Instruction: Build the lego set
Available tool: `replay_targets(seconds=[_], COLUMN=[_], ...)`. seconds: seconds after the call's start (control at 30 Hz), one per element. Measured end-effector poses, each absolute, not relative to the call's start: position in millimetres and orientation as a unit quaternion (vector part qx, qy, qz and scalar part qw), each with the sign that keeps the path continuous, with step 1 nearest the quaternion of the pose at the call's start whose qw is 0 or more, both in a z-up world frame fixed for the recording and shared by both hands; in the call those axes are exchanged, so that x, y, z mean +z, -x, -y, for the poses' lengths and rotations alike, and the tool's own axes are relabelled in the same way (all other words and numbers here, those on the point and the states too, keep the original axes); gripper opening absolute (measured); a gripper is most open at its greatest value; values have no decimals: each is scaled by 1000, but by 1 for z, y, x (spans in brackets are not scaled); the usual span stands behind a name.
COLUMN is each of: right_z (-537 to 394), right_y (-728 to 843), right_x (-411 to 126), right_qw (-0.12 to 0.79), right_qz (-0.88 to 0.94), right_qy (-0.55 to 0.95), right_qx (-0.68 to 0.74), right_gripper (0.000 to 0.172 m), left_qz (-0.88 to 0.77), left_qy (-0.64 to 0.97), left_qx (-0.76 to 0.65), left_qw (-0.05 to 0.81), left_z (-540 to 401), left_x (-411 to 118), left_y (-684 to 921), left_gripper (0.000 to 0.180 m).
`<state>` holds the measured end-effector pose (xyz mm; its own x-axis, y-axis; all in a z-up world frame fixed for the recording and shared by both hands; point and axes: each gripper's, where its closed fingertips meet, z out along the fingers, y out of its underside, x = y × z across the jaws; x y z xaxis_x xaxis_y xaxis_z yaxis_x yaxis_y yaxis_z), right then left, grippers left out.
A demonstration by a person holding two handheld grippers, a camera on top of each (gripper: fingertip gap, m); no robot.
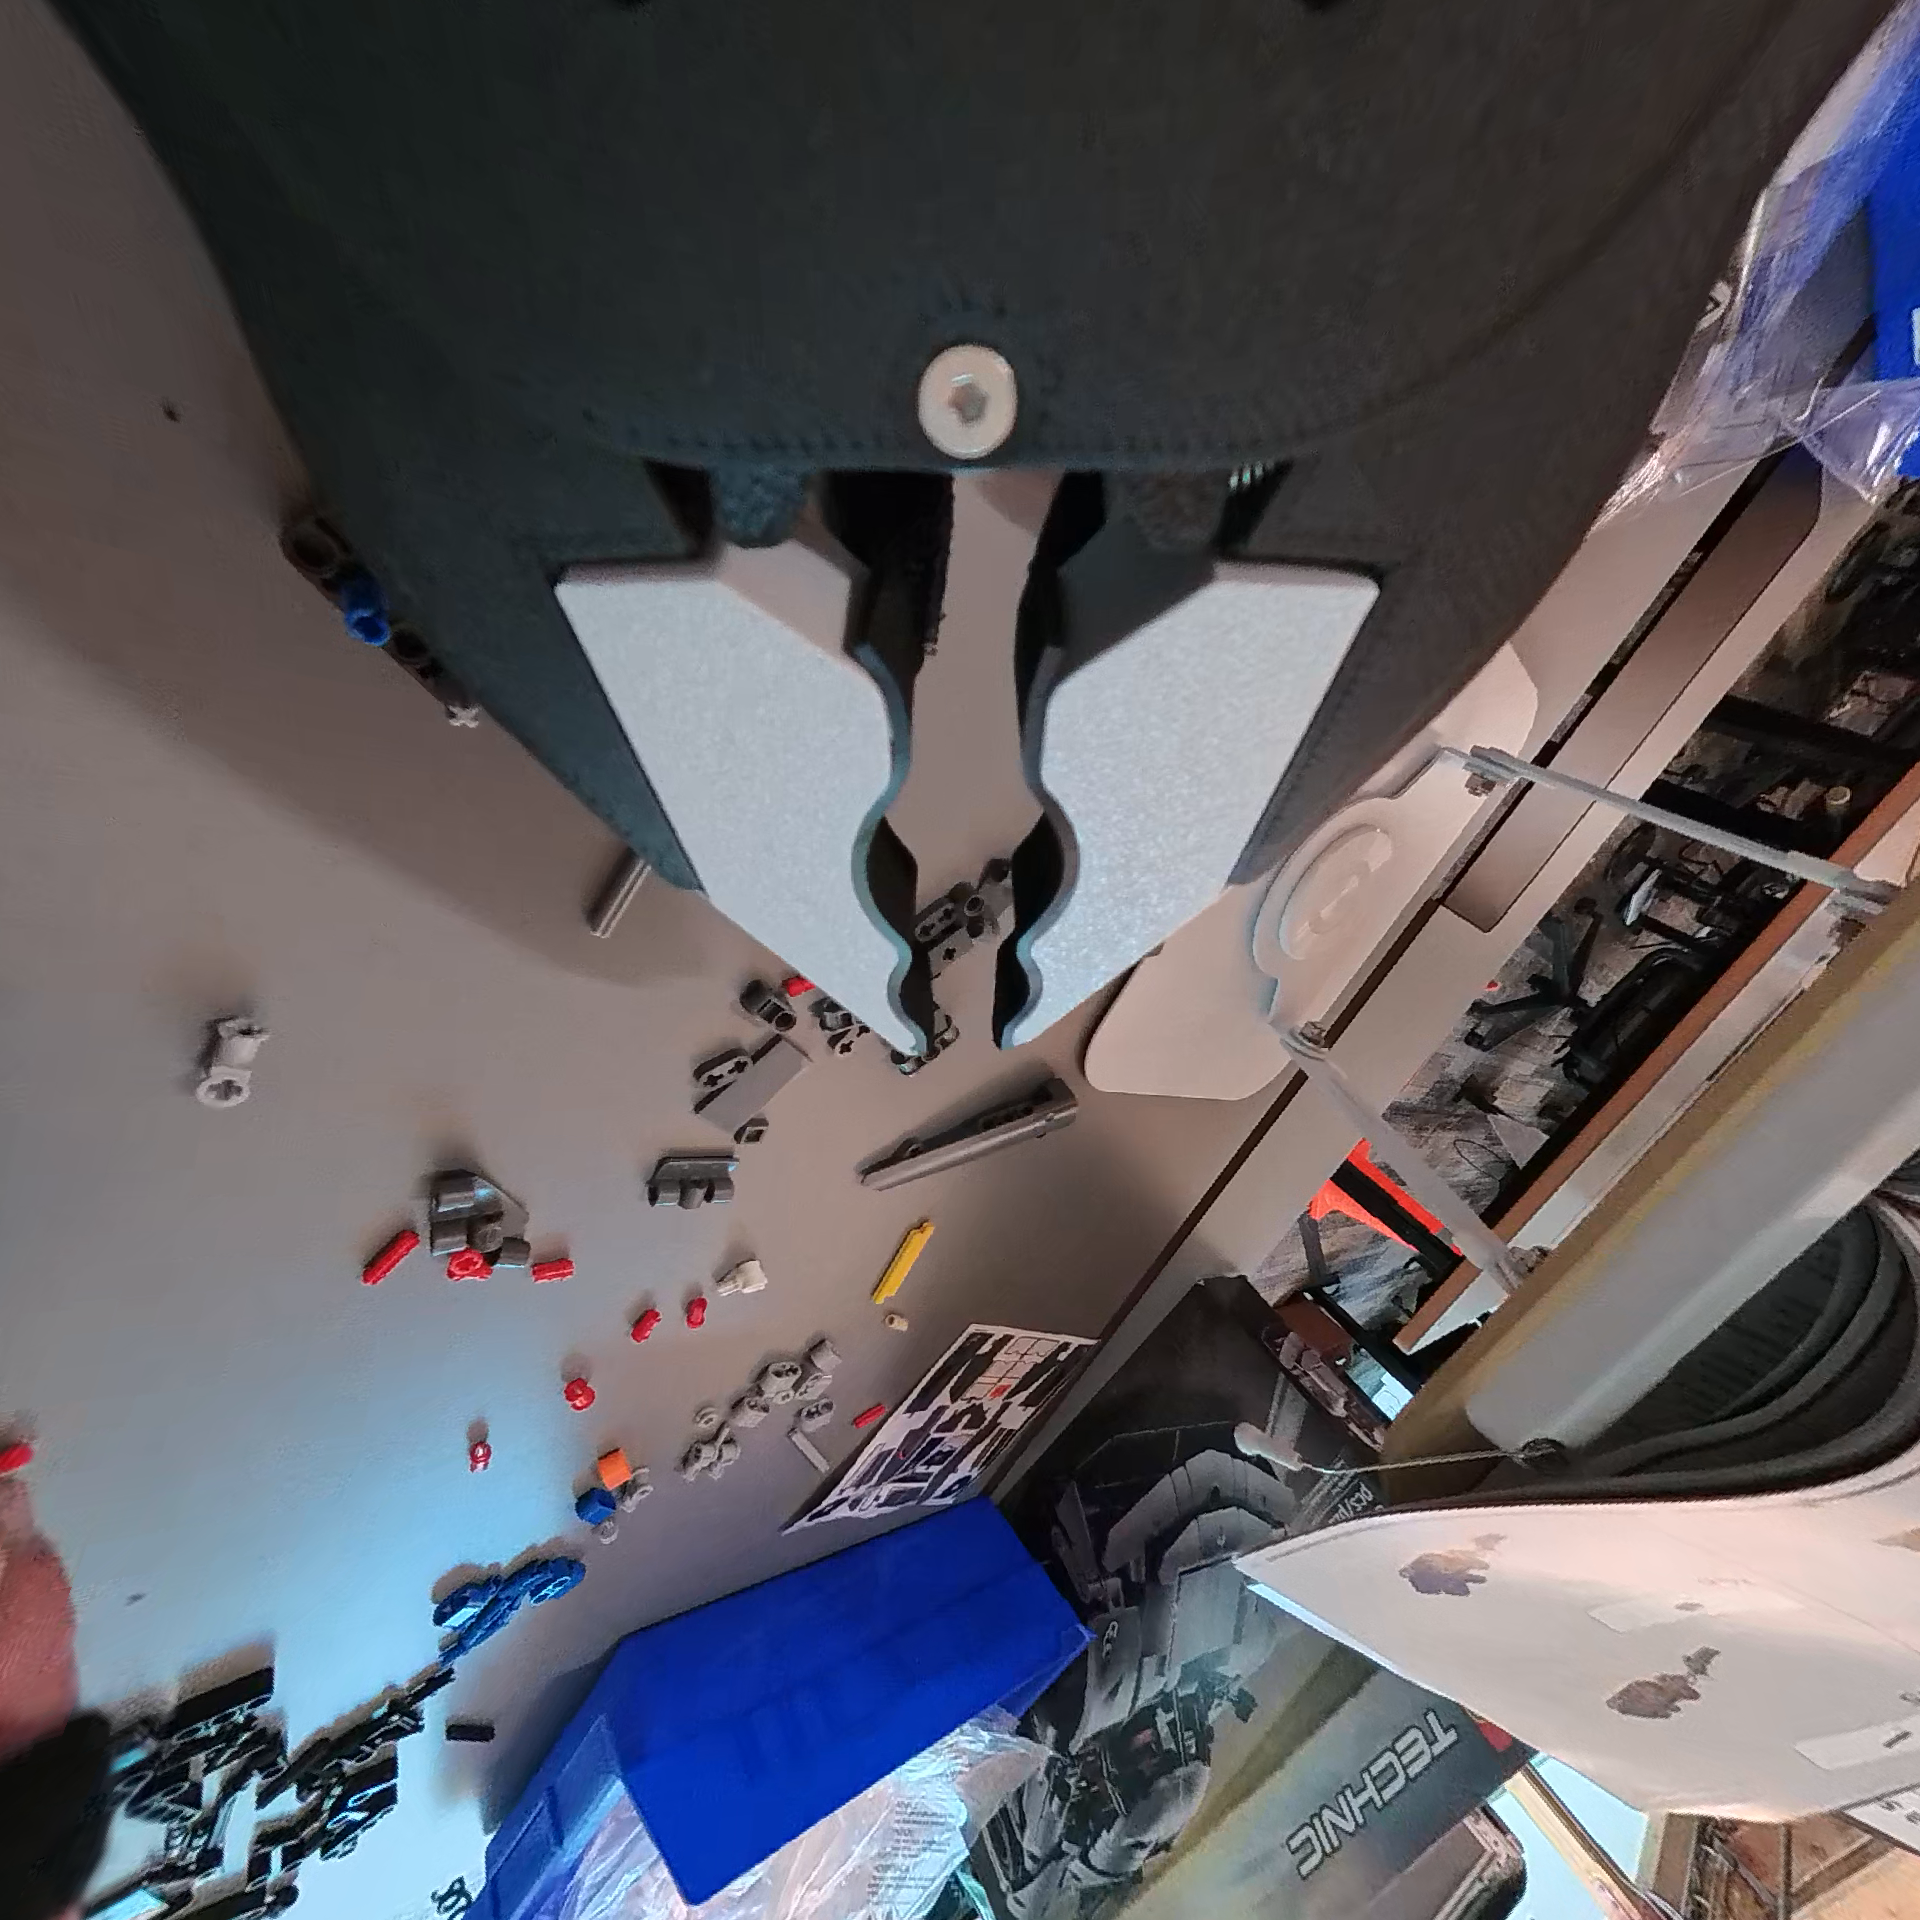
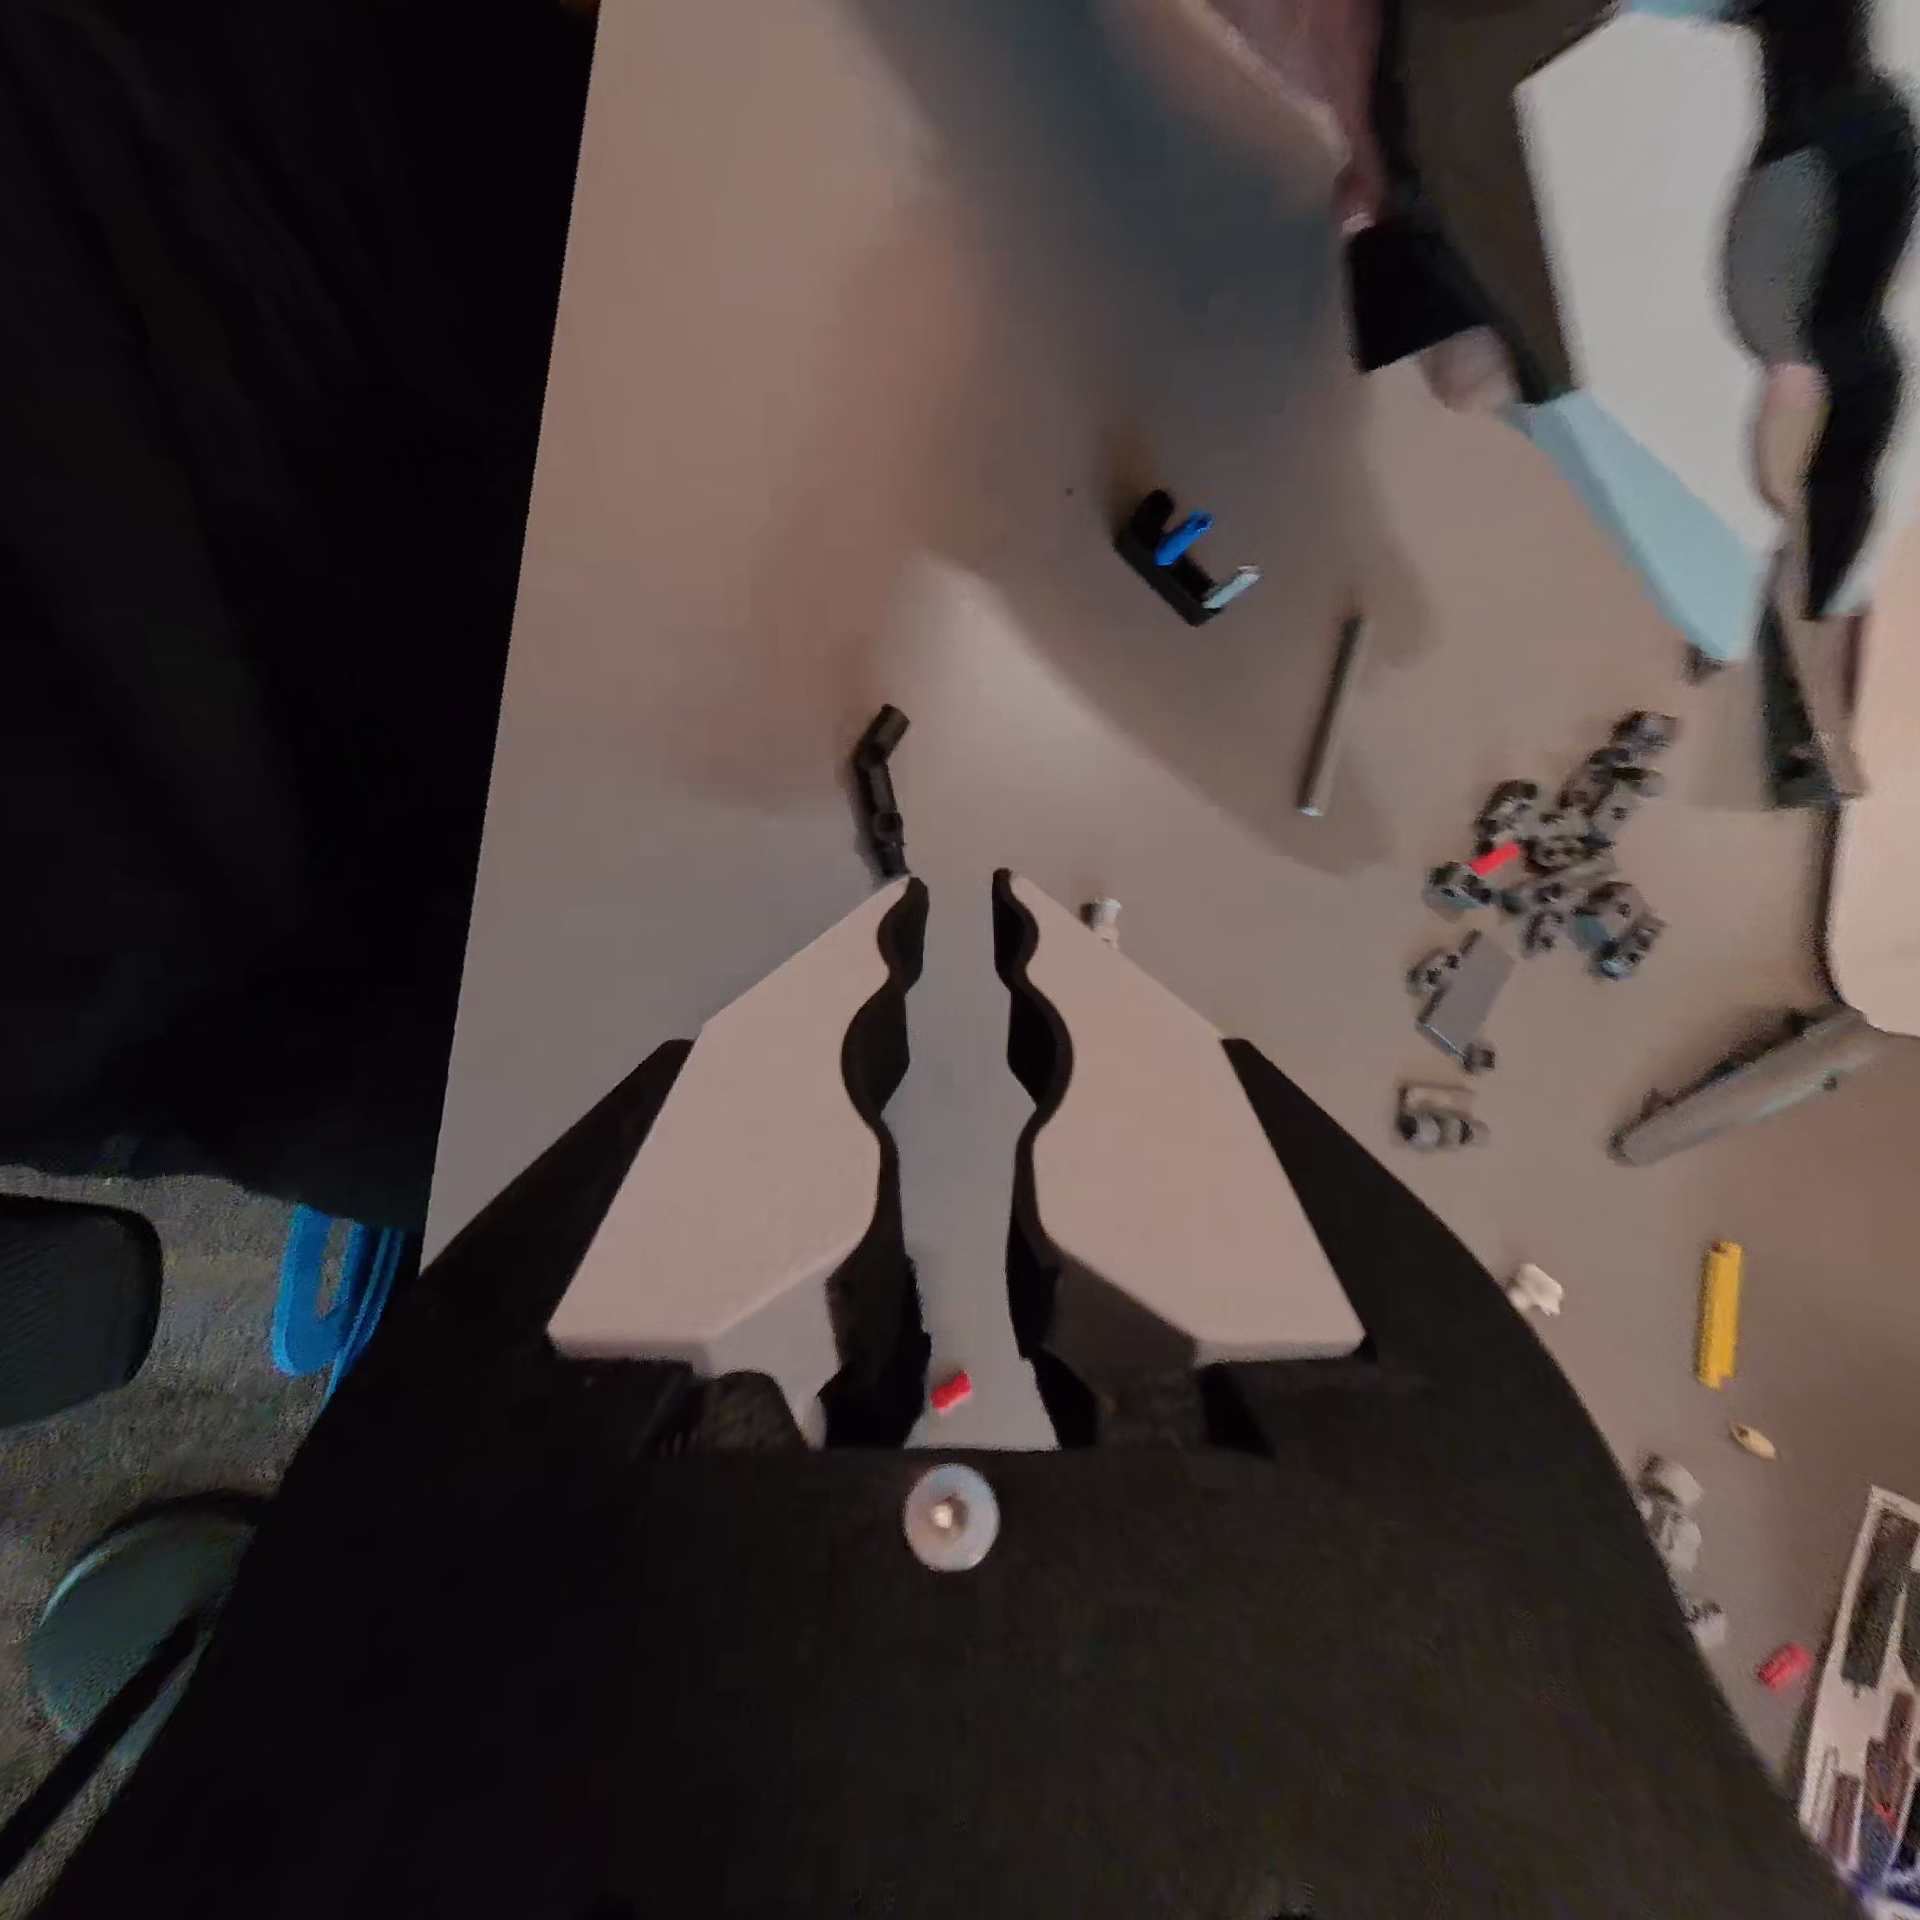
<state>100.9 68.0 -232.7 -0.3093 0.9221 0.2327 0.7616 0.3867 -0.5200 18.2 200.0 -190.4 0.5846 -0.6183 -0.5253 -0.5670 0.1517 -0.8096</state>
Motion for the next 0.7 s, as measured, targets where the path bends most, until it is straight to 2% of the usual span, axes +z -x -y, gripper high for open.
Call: replay_targets(seconds=[0.23,0.37,0.47,0.7], right_z=[-138,-195,-224,-227], right_y=[-107,-111,-117,-131], right_x=[-175,-146,-138,-155], right_qw=[436,528,562,579], right_qz=[675,577,521,518], right_qy=[572,587,590,572], right_qx=[162,212,253,262], right_gripper=[6,0,0,0], left_qz=[-464,-456,-453,-462], left_qy=[650,655,660,650], left_qx=[-19,-27,-42,-53], left_qw=[602,602,598,601], left_z=[-198,-199,-199,-194], left_x=[-193,-194,-196,-194], left_y=[-22,-20,-19,-26], left_gripper=[9,8,7,0])
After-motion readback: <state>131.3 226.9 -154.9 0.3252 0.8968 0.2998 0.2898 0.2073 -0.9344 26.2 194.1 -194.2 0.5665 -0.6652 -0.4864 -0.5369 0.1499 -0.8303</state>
